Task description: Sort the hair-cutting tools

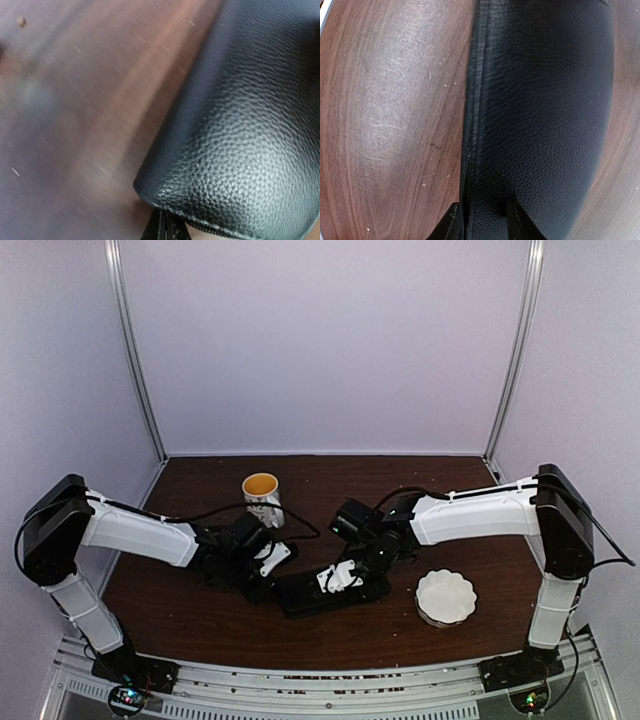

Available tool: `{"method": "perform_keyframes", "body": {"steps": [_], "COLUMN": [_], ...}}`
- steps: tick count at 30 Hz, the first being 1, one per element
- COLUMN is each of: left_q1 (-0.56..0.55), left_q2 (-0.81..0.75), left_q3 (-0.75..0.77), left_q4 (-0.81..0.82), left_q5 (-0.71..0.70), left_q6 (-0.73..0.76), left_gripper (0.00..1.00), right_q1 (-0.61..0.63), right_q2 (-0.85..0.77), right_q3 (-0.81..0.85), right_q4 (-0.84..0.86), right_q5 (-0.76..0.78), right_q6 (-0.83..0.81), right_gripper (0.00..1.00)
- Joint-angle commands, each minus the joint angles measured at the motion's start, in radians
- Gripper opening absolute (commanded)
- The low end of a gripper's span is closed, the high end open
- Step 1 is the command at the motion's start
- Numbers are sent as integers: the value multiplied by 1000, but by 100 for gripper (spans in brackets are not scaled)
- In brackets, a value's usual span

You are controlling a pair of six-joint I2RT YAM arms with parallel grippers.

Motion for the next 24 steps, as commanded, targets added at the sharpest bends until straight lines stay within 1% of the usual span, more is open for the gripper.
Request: {"method": "perform_keyframes", "body": {"steps": [1,4,6,10,13,17,20,24], "left_q1": [-65,-94,-94,-94,-94,-94,-93,-93], "left_q2": [-35,-57,-64,-67,-74,-100,-108,-101], "left_q3": [-74,-103,-109,-95,-76,-68,-76,-90], "left_q4": [-129,-95,-92,-119,-151,-186,-179,-144], "left_q5": [114,183,191,149,123,75,39,24], "left_q6": [-129,-130,-136,-139,-139,-159,-203,-223], "left_gripper": [0,0,0,0,0,0,0,0], "right_q1": [-25,-25,-24,-17,-2,34,63,90], "right_q2": [65,71,72,28,-57,-111,-117,-74], "right_q3": [-36,-35,-37,-40,-35,14,36,43], "right_q4": [-92,-88,-87,-114,-134,-158,-148,-106], "right_q5": [96,95,96,61,1,-38,-59,-64], "right_q6": [16,27,32,30,28,35,31,7], "right_gripper": [30,30,29,30,34,39,40,41]}}
